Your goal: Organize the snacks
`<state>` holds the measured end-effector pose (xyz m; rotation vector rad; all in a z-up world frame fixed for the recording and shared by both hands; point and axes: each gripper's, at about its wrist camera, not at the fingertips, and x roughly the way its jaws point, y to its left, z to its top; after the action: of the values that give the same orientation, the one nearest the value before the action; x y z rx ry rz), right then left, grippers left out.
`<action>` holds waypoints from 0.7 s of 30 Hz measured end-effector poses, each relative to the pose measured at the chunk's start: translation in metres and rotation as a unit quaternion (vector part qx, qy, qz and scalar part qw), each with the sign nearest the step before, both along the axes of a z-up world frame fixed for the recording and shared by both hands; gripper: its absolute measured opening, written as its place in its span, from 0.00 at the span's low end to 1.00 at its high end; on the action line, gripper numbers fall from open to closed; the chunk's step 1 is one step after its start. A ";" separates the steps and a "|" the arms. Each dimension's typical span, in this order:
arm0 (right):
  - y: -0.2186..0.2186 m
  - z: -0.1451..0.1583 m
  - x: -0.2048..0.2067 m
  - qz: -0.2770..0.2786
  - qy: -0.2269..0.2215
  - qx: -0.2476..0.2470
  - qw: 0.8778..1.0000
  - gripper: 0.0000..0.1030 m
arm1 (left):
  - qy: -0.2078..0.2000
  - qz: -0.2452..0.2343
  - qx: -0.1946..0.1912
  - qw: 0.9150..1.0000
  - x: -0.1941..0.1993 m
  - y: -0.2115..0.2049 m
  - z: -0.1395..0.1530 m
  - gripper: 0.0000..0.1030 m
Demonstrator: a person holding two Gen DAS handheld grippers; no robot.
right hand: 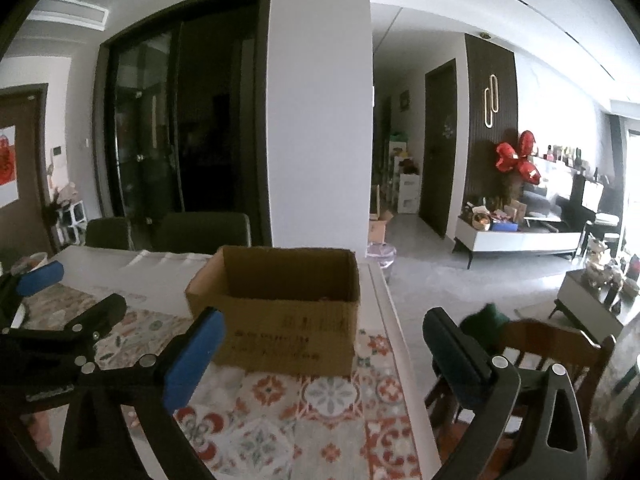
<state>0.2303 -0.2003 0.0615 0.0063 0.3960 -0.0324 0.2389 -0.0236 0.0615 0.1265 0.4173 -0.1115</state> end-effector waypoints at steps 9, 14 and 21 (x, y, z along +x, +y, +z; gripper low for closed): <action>0.000 -0.006 -0.062 0.010 -0.003 0.003 1.000 0.98 | -0.009 0.002 -0.003 1.000 -0.055 0.006 -0.009 1.00; 0.004 -0.010 -0.083 0.007 -0.003 0.003 1.000 0.98 | -0.006 -0.003 -0.001 1.000 -0.074 0.009 -0.013 1.00; 0.003 -0.019 -0.104 0.004 -0.001 0.004 1.000 0.98 | -0.006 -0.007 -0.005 1.000 -0.092 0.012 -0.025 1.00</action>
<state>0.1265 -0.1977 0.0422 0.0135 0.3941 -0.0228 0.1473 -0.0118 0.0368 0.1202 0.4038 -0.1260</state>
